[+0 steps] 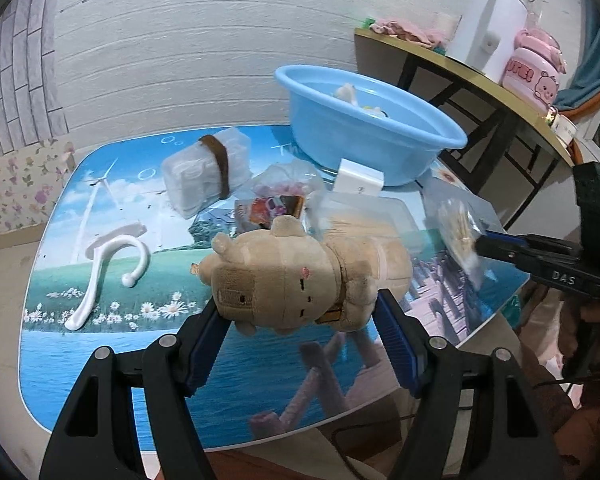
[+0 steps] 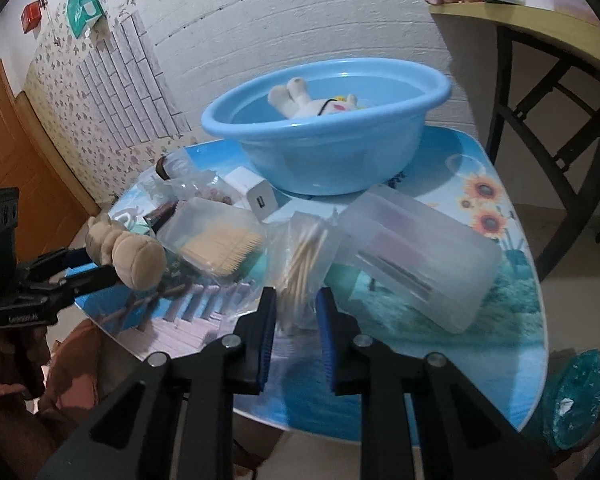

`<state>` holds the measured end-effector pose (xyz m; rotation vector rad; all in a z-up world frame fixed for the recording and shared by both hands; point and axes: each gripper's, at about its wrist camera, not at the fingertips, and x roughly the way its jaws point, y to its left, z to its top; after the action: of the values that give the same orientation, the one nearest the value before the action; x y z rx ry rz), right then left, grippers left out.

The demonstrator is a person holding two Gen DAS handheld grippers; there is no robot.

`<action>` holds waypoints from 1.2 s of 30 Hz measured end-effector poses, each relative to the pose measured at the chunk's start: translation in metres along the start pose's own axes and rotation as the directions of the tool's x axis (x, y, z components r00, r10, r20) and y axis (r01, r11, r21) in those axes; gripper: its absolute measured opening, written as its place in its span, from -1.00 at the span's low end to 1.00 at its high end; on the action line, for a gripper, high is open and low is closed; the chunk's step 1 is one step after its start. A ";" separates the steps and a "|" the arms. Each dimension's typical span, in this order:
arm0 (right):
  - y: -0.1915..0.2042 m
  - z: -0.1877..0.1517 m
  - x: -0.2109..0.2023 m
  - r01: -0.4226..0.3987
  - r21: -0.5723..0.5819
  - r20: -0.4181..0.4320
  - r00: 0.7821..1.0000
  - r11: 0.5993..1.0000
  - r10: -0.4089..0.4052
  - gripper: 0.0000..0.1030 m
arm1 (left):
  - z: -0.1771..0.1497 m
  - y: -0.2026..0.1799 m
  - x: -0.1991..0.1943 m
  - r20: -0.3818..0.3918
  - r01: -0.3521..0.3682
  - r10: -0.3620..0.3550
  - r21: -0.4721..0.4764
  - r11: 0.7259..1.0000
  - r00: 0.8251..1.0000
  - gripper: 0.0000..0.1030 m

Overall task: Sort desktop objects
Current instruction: 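Lift the plush doll with the left gripper while the right regrips the cotton swab bag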

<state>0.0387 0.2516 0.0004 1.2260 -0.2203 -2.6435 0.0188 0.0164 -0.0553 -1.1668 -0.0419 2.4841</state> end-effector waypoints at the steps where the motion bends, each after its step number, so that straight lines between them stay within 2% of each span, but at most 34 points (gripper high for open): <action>1: -0.001 -0.001 -0.002 0.011 -0.009 -0.004 1.000 1.000 -0.011 -0.60 | -0.001 0.001 0.001 0.001 -0.011 0.011 0.000 1.000 1.000 0.39; 5: -0.001 -0.006 -0.004 0.039 -0.026 -0.007 0.999 0.999 -0.039 -0.53 | -0.004 0.002 0.006 -0.013 -0.022 0.022 0.004 1.000 1.000 0.40; 6: -0.001 -0.007 -0.003 0.049 -0.033 -0.012 0.999 0.998 -0.050 -0.45 | -0.005 0.002 0.008 -0.021 -0.022 0.022 0.005 1.000 1.000 0.40; 8: 0.000 -0.008 0.000 0.070 -0.041 -0.021 0.997 0.997 -0.071 -0.17 | -0.006 0.002 0.011 -0.030 -0.024 0.024 0.007 1.000 0.999 0.42; 9: 0.001 -0.008 0.001 0.079 -0.043 -0.020 0.997 0.996 -0.080 0.05 | -0.007 0.002 0.012 -0.028 -0.023 0.023 0.006 1.000 0.999 0.43; 10: 0.002 -0.008 0.001 0.083 -0.044 -0.017 0.996 0.996 -0.084 0.14 | -0.007 0.003 0.012 -0.026 -0.021 0.021 0.003 1.000 0.999 0.44; 15: 0.010 -0.007 0.008 0.082 -0.071 -0.028 0.996 0.994 -0.084 0.17 | -0.005 0.005 0.017 -0.035 -0.023 0.023 0.001 1.000 0.999 0.63; 23: 0.012 -0.012 0.018 0.108 -0.090 -0.048 0.993 0.990 -0.112 0.18 | -0.005 -0.002 0.025 -0.044 -0.036 0.038 0.039 0.999 0.998 0.80; 28: 0.017 -0.015 0.024 0.123 -0.121 -0.049 0.990 0.985 -0.129 0.26 | -0.003 -0.007 0.032 -0.047 -0.051 0.054 0.061 0.997 0.997 0.94; 36: 0.018 -0.017 0.025 0.126 -0.123 -0.031 0.991 0.984 -0.131 0.29 | -0.003 -0.011 0.038 -0.043 -0.074 0.078 0.083 0.994 0.996 0.99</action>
<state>0.0383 0.2272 -0.0250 1.2908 0.0261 -2.6927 0.0031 0.0398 -0.0833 -1.2129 0.1171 2.4979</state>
